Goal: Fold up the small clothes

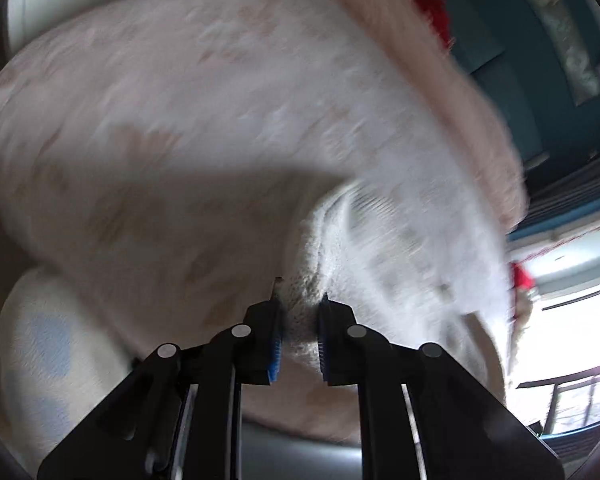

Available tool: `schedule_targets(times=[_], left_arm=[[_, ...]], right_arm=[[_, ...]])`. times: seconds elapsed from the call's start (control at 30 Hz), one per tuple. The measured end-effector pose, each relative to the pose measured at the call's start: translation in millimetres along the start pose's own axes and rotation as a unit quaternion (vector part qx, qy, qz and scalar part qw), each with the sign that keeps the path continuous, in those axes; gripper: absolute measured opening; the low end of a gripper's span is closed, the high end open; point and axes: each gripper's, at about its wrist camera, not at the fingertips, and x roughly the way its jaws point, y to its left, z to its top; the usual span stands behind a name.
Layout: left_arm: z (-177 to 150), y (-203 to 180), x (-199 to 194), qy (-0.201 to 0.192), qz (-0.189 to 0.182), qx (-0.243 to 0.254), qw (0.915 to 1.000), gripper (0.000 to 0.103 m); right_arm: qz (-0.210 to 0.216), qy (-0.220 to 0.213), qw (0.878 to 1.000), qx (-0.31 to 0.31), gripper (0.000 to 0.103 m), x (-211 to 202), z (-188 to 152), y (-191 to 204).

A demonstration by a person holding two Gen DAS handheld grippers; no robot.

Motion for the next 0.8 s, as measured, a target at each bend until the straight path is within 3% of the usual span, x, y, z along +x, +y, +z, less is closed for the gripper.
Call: schedule_targets(times=[0.07,0.2,0.23,0.3,0.37,0.4,0.47,0.53,0.7,0.8], left_arm=[[-14,17,28,0.038,0.012,-0.011,0.9991,0.014],[-24,23,31,0.013,0.000,-0.015,0.9998,0.022],[-24,23,28,0.011,-0.006,-0.016,0.9998,0.028],[-21,20,24,0.004,-0.015,-0.021,0.9997,0.056],[-22,18,17,-0.018,-0.014,-0.036,0.9991,0.067],[-24,17,17,-0.021,-0.018,-0.039,0.9989,0.074],[-28,11,24,-0.014,-0.015,-0.029,0.9994,0.077],[-28,1,34,-0.005,-0.005,-0.018,0.9998,0.077],[-22,-3,50,-0.001,0.020,-0.012,0.9997,0.073],[-10,-13,22,-0.058,0.026,0.000,0.9980,0.072]], right_arm=[[-0.041,0.054,0.997,0.021,0.019,28,-21,-27],[-0.060,0.025,0.998,-0.001,0.032,7,-29,-18],[-0.082,0.015,0.996,-0.027,0.035,-2,-27,-7],[-0.127,-0.015,0.989,-0.068,0.049,-17,-25,8],[-0.148,-0.055,0.982,-0.100,0.050,-33,-23,25],[-0.146,-0.067,0.981,-0.110,0.055,-36,-18,31],[-0.151,-0.075,0.976,-0.140,0.064,-34,-9,47],[-0.163,-0.074,0.970,-0.166,0.064,-22,3,58],[-0.148,-0.051,0.977,-0.142,0.064,36,71,58],[-0.145,-0.040,0.978,-0.147,0.064,58,96,72]])
